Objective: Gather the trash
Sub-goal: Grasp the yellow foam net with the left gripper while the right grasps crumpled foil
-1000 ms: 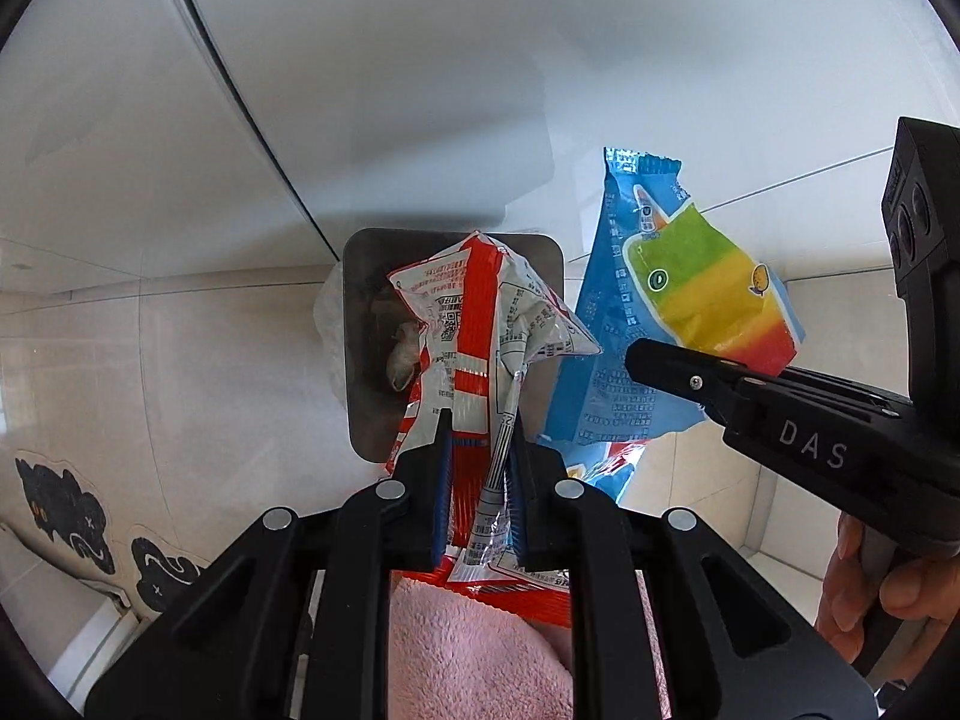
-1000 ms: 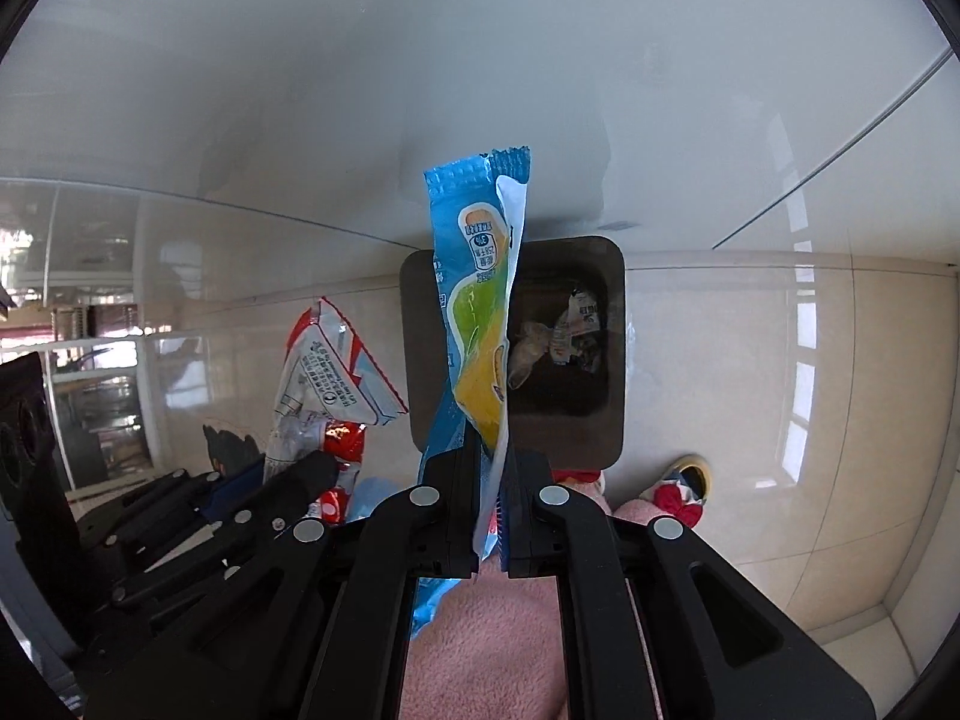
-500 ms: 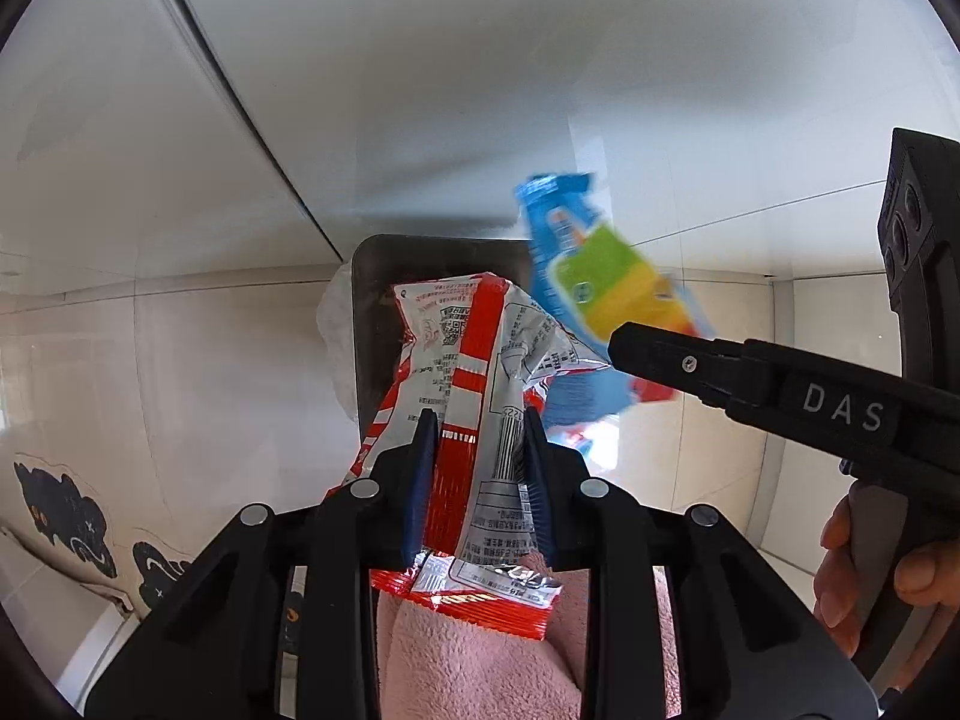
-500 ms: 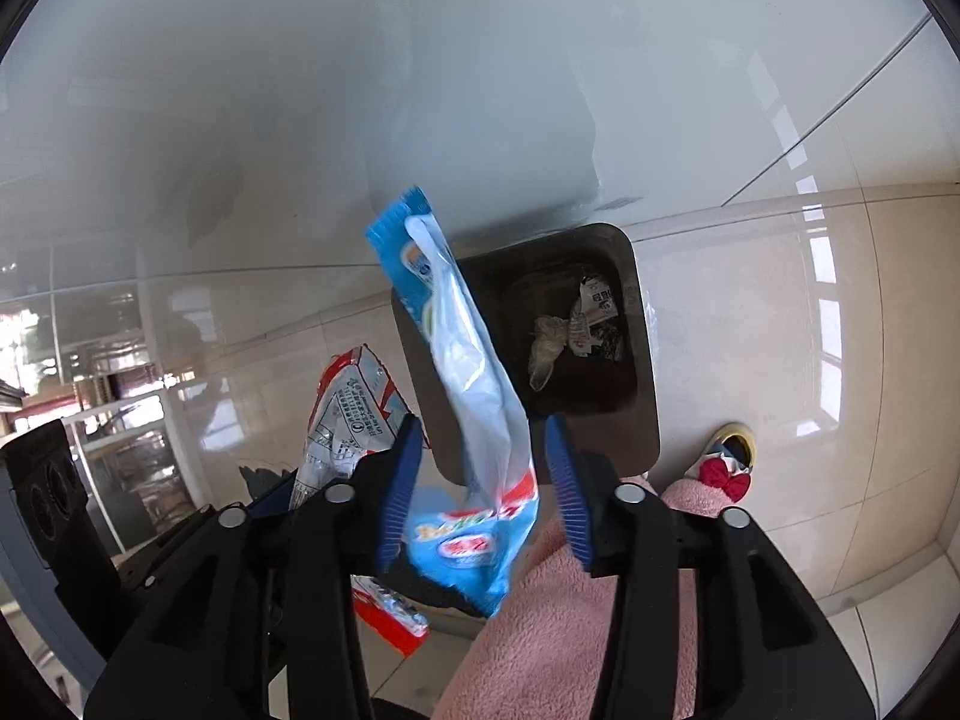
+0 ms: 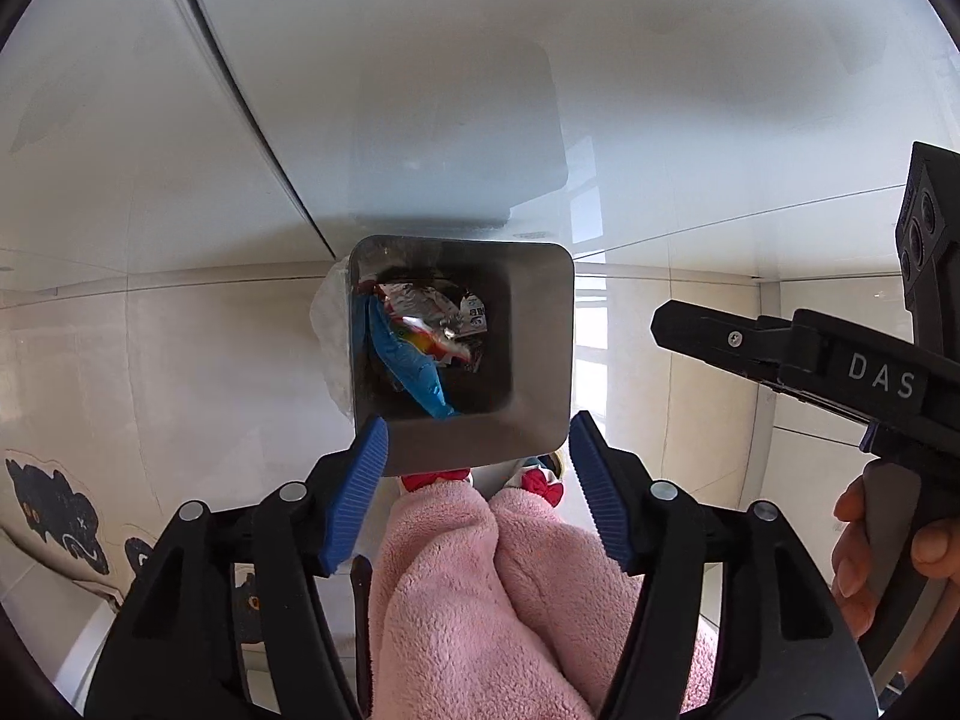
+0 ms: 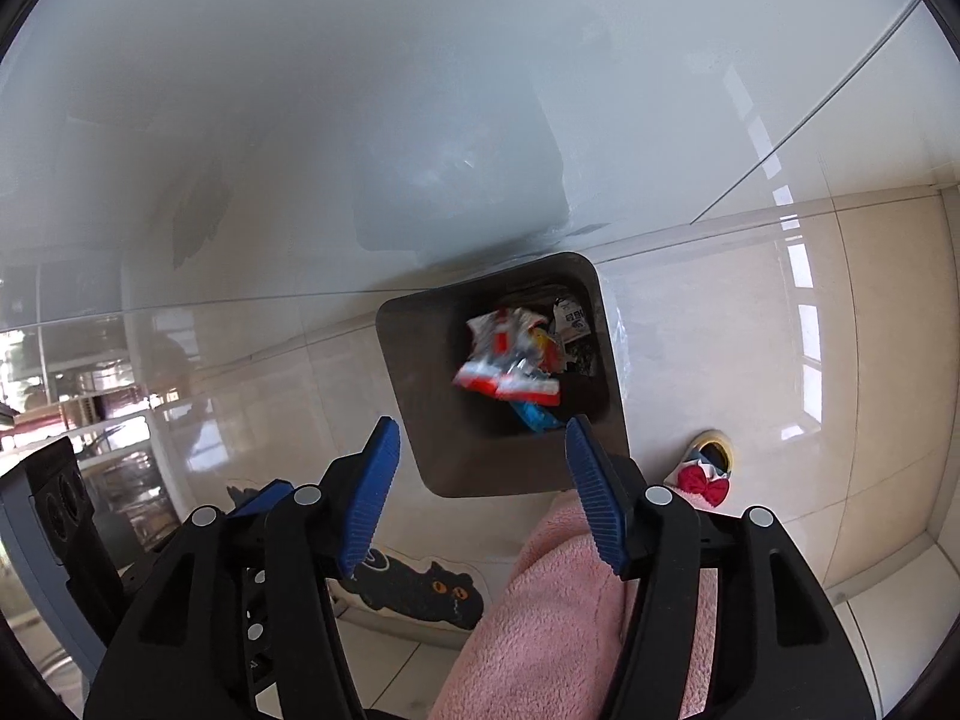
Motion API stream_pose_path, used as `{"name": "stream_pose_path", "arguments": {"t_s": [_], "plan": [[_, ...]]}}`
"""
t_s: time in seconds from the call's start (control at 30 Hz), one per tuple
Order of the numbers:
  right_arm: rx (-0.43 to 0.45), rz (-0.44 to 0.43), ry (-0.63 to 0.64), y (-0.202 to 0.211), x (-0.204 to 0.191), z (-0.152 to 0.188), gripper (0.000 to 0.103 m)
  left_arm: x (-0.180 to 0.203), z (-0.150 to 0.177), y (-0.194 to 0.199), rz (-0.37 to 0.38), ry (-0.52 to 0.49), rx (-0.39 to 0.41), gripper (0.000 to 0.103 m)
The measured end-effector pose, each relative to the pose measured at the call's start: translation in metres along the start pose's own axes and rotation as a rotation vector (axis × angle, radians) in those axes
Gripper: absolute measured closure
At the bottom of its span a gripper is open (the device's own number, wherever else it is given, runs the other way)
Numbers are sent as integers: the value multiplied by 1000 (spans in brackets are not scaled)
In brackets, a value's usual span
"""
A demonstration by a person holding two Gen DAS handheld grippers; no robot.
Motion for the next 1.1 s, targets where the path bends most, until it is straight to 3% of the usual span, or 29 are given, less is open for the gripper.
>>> {"name": "stream_pose_path", "arguments": {"t_s": [0.1, 0.23, 0.3, 0.37, 0.4, 0.73, 0.93, 1.1], "plan": [[9, 6, 5, 12, 1, -4, 41, 2, -4, 12, -12, -11, 16, 31], [32, 9, 29, 38, -5, -7, 31, 8, -10, 39, -26, -14, 48, 19], [52, 11, 59, 57, -8, -9, 24, 9, -15, 55, -30, -17, 71, 12], [82, 24, 92, 76, -9, -11, 10, 10, -18, 73, -27, -17, 89, 9], [96, 25, 105, 86, -9, -12, 8, 13, -19, 84, -22, -18, 101, 8], [245, 49, 228, 201, -21, -20, 3, 25, -40, 180, -57, -23, 236, 8], [396, 60, 322, 268, -52, -50, 3, 32, -80, 252, -70, -35, 372, 8], [523, 8, 360, 315, -89, -82, 3, 40, -128, 303, -90, -65, 474, 8]]}}
Point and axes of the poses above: each gripper's, at about its wrist camera, not at the fingertips, and y roughly against the way its jaws point, x to its right, z to its underside, the point moved 6 cm from there along -y, roughly the way its jaws point, and after that the axes turned 14 degrees about x, right-handed, at the moved point
